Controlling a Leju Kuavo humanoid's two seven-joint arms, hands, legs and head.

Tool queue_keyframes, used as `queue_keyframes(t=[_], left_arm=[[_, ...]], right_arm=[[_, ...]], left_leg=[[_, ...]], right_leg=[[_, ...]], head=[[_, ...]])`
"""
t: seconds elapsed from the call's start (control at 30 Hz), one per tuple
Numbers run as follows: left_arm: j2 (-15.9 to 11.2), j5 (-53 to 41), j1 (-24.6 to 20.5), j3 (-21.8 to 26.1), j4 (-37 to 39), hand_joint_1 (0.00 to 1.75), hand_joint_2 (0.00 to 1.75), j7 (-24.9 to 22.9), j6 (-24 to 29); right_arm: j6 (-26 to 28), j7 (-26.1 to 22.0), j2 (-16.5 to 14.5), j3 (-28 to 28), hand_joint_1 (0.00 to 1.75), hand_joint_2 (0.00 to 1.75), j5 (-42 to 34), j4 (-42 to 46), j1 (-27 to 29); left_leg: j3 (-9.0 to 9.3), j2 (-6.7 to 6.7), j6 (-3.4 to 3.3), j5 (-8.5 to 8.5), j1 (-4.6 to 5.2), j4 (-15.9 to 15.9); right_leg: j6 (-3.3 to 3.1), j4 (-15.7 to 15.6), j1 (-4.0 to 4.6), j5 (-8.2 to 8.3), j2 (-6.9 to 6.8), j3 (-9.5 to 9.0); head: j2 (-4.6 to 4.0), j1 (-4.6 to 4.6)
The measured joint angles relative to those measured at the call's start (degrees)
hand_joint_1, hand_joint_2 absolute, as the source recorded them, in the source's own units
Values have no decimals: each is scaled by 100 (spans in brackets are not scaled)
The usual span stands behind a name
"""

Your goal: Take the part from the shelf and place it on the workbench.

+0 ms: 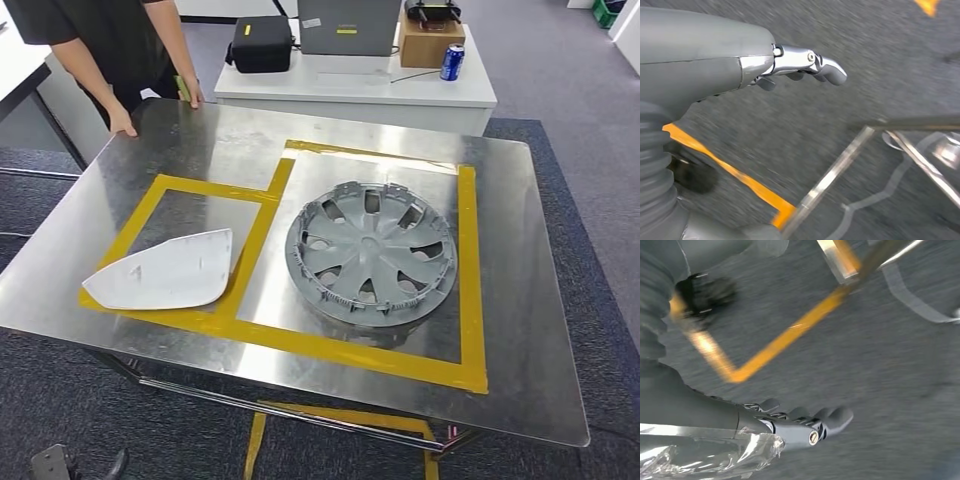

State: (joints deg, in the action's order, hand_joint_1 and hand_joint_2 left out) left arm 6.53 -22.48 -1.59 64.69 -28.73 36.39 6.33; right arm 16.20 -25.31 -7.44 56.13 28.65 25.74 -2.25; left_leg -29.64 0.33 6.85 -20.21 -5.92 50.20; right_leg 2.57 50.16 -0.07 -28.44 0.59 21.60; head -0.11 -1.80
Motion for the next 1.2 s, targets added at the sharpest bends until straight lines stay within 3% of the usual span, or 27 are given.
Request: queue_keyframes(t=[0.13,0.33,0.47,0.57,0.7,0.83,0.97,1.13,1.2], left_arm=[[-14,-566,-8,-1,432,0,175,-401,622],[30,-1382,-8,-168,903,0,175,-1271,826],[96,-2228,-1,-601,1154,0,0,-1791,499],[203,-2414,-2,-912,1286,0,0,-2014,295],[317,-2478,-5,-1086,1386,0,0,-2116,223],[422,-3161,-10,-1441,1448,0,0,-2308,154],[542,-3735,-35,-1986,1496,0,0,-2536,243],[635,-3918,-50,-2348,1532,0,0,-2646,250],[667,-3939,-56,-2431,1534,0,0,-2678,250]], right_arm=[[406,630,4,12,0,175,493,-491,36],[439,1593,-14,-174,0,175,1334,-943,68],[89,2090,-33,-577,0,175,2010,-1139,93],[-148,2288,-67,-838,0,175,2211,-1235,113],[-277,2365,-99,-1028,0,0,2285,-1309,131],[-590,2335,-103,-1149,0,0,2330,-1346,142],[-689,2256,-93,-1168,0,0,2337,-1346,153],[-662,2213,-82,-1205,0,0,2522,-1346,157],[-656,2205,-72,-1222,0,0,2571,-1346,155]], left_leg=[[-7,-15,-2,3,8,-15],[-6,-15,2,6,8,-52],[-5,-16,12,13,8,-71],[-5,-16,13,13,9,-74],[-5,-16,13,13,11,-76],[-3,-17,14,14,12,-82],[-15,-18,-74,-27,56,-40],[-36,-16,-214,-32,128,-28],[-13,-9,-258,20,88,-132]], right_leg=[[1,0,-7,-2,-12,13],[-2,0,-8,-11,-14,32],[-9,0,-9,-16,-16,39],[-14,0,-9,-20,-17,39],[-15,0,-10,-21,-18,41],[-16,0,-13,-21,-20,44],[9,-8,-78,-27,-23,36],[129,-36,-151,-39,-24,16],[186,191,-159,-242,-29,115]], head=[[0,1],[0,2],[0,1],[0,1],[0,1],[0,1],[0,8],[0,18],[0,-1]])
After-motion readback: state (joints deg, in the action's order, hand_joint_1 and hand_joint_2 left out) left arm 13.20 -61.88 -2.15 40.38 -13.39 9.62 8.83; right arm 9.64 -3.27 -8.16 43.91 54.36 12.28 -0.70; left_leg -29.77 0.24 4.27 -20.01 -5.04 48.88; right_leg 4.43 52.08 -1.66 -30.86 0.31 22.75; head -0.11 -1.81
